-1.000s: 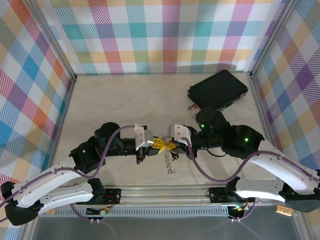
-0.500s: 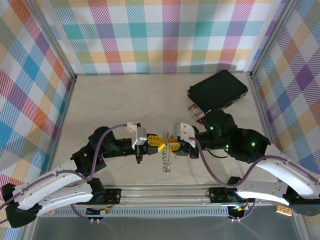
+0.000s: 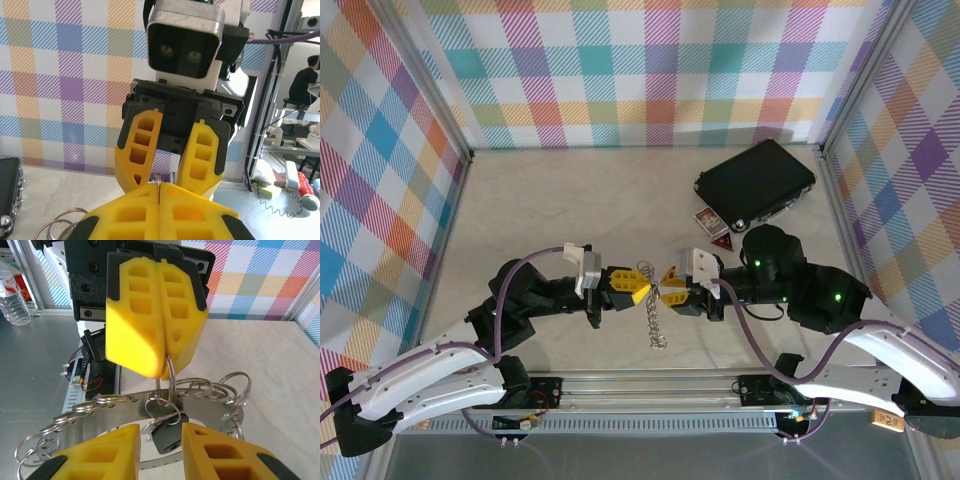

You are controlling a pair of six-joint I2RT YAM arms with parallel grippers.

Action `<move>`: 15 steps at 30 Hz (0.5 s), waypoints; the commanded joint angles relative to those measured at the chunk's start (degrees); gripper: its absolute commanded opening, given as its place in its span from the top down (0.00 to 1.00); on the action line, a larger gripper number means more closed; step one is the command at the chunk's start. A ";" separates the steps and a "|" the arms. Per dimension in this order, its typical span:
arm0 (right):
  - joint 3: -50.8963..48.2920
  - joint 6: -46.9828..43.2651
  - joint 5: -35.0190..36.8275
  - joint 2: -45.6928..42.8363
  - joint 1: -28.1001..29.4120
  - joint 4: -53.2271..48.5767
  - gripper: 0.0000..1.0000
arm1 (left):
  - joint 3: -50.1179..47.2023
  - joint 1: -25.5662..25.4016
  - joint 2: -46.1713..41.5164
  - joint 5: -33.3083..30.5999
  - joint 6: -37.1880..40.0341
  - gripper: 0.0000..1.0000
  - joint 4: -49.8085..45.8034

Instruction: Put the keys on the keyring

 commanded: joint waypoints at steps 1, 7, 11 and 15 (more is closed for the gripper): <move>-0.43 0.83 -1.24 -0.79 0.24 2.44 0.73 | 0.46 -0.13 -1.09 1.23 -1.37 1.00 5.32; -1.00 1.07 -2.03 -1.29 0.23 2.87 0.75 | 0.33 -0.14 -1.37 1.56 -1.62 1.00 5.48; -1.31 1.40 -3.58 -1.43 0.28 3.23 0.64 | 0.29 -0.13 -1.70 2.07 -1.65 1.00 5.76; -2.81 2.59 -4.40 -2.10 0.27 4.91 0.63 | 0.28 -0.11 -2.23 2.55 -1.73 1.00 6.21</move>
